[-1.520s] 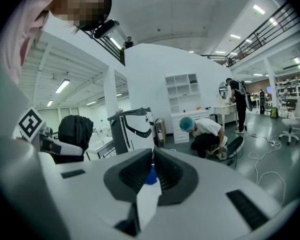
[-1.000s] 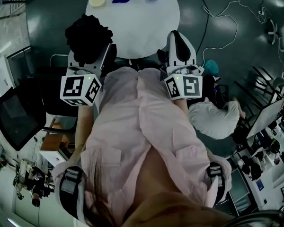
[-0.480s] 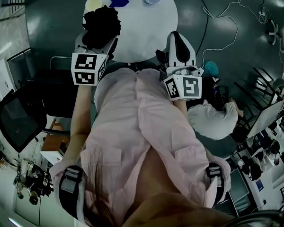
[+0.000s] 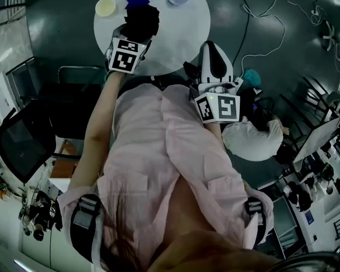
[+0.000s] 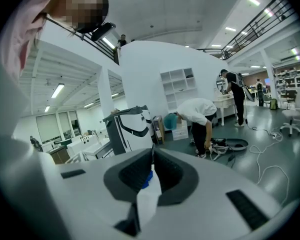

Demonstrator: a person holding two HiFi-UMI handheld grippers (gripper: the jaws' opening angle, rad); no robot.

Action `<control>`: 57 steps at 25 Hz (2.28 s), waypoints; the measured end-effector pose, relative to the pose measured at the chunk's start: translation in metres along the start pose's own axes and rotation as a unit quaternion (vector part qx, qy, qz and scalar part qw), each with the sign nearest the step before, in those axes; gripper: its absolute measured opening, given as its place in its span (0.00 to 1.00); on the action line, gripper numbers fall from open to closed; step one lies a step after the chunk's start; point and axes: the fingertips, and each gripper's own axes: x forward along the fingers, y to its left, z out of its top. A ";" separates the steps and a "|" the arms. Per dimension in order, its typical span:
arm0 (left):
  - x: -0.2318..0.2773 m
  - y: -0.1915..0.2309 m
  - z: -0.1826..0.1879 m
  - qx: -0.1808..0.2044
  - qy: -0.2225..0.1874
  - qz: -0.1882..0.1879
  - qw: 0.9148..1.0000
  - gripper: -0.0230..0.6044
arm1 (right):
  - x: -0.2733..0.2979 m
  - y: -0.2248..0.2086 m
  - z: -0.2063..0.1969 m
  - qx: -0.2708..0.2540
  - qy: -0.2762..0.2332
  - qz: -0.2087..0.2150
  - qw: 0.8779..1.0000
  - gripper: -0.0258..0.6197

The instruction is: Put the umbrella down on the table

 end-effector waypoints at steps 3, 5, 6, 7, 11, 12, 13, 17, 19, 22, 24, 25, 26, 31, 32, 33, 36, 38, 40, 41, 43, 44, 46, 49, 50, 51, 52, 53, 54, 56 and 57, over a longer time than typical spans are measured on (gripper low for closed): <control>0.030 0.003 -0.016 0.007 0.032 -0.004 0.999 0.54 | -0.003 -0.003 -0.004 0.002 0.008 -0.008 1.000 0.09; 0.047 0.006 -0.023 0.013 0.053 -0.004 0.998 0.54 | -0.003 -0.006 -0.006 0.004 0.012 -0.013 1.000 0.09; 0.055 0.008 -0.026 0.015 0.064 -0.004 0.998 0.54 | -0.003 -0.008 -0.007 0.004 0.013 -0.015 1.000 0.09; 0.063 0.009 -0.030 0.015 0.074 -0.004 0.997 0.54 | -0.004 -0.009 -0.008 0.004 0.014 -0.016 1.000 0.09; 0.084 0.013 -0.046 0.011 0.117 -0.003 0.993 0.54 | -0.006 -0.010 -0.013 0.005 0.019 -0.020 1.000 0.09; 0.088 0.013 -0.050 0.011 0.127 -0.003 0.992 0.55 | -0.007 -0.011 -0.014 0.005 0.020 -0.021 1.000 0.09; 0.092 0.013 -0.053 0.012 0.136 -0.002 0.991 0.55 | -0.007 -0.011 -0.014 0.005 0.020 -0.021 1.000 0.09; 0.110 0.017 -0.064 0.022 0.165 0.005 0.986 0.55 | -0.004 -0.010 -0.016 0.005 0.022 -0.019 1.000 0.09; 0.113 0.020 -0.066 0.026 0.173 0.011 0.985 0.55 | -0.004 -0.010 -0.016 0.006 0.021 -0.018 1.000 0.09; 0.113 0.017 -0.064 0.031 0.166 0.016 0.985 0.55 | -0.005 -0.013 -0.014 0.007 0.021 -0.019 1.000 0.09; 0.113 0.016 -0.063 0.034 0.163 0.014 0.986 0.55 | -0.005 -0.014 -0.011 0.008 0.019 -0.017 1.000 0.09; 0.113 0.015 -0.062 0.035 0.161 0.011 0.986 0.55 | -0.005 -0.014 -0.010 0.008 0.018 -0.016 1.000 0.09; 0.112 0.014 -0.062 0.036 0.159 0.007 0.987 0.55 | -0.005 -0.013 -0.009 0.007 0.017 -0.014 1.000 0.09; 0.098 0.008 -0.055 0.036 0.142 -0.008 0.989 0.59 | -0.006 -0.010 -0.006 0.004 0.011 -0.004 1.000 0.09; 0.091 0.007 -0.051 0.033 0.133 -0.008 0.991 0.59 | -0.006 -0.011 -0.004 0.003 0.010 -0.003 1.000 0.09; 0.084 0.006 -0.046 0.028 0.121 -0.007 0.992 0.59 | -0.006 -0.011 -0.003 0.002 0.009 -0.001 1.000 0.09; 0.049 0.009 -0.022 0.010 0.066 0.000 0.998 0.59 | -0.006 -0.007 -0.001 -0.002 0.004 0.006 1.000 0.09; 0.017 0.009 0.000 -0.010 0.019 -0.001 1.000 0.59 | -0.004 -0.002 0.001 -0.005 0.001 0.012 1.000 0.09; -0.020 0.011 0.026 -0.030 -0.043 0.011 0.999 0.52 | -0.003 0.001 0.003 -0.009 -0.003 0.018 1.000 0.09; -0.040 0.012 0.040 -0.038 -0.081 0.025 0.996 0.38 | -0.002 0.003 0.004 -0.010 -0.005 0.022 1.000 0.09; -0.085 0.013 0.068 -0.044 -0.157 0.055 0.985 0.16 | 0.000 0.007 0.006 -0.013 -0.009 0.029 0.999 0.09; -0.107 0.011 0.080 -0.044 -0.191 0.066 0.978 0.12 | 0.001 0.009 0.008 -0.015 -0.011 0.033 0.999 0.09; -0.150 0.005 0.099 -0.046 -0.249 0.077 0.964 0.07 | 0.002 0.015 0.010 -0.018 -0.015 0.041 0.999 0.09; -0.202 -0.007 0.110 -0.051 -0.308 0.084 0.946 0.07 | 0.003 0.023 0.014 -0.023 -0.022 0.053 0.998 0.09; -0.216 -0.010 0.110 -0.051 -0.322 0.088 0.941 0.07 | 0.003 0.025 0.015 -0.024 -0.024 0.056 0.998 0.09; -0.229 -0.014 0.109 -0.051 -0.334 0.094 0.936 0.07 | 0.002 0.027 0.015 -0.025 -0.026 0.059 0.998 0.09; -0.241 -0.016 0.106 -0.050 -0.345 0.100 0.932 0.07 | 0.002 0.029 0.016 -0.026 -0.028 0.061 0.997 0.09; -0.251 -0.019 0.103 -0.049 -0.354 0.106 0.928 0.07 | 0.001 0.030 0.016 -0.027 -0.030 0.063 0.997 0.09; -0.260 -0.021 0.099 -0.047 -0.361 0.111 0.925 0.07 | 0.000 0.031 0.016 -0.028 -0.032 0.064 0.997 0.09; -0.274 -0.025 0.090 -0.043 -0.372 0.120 0.919 0.07 | -0.002 0.033 0.019 -0.030 -0.035 0.067 0.997 0.09; -0.278 -0.027 0.086 -0.042 -0.375 0.124 0.918 0.07 | -0.004 0.034 0.020 -0.030 -0.037 0.068 0.997 0.09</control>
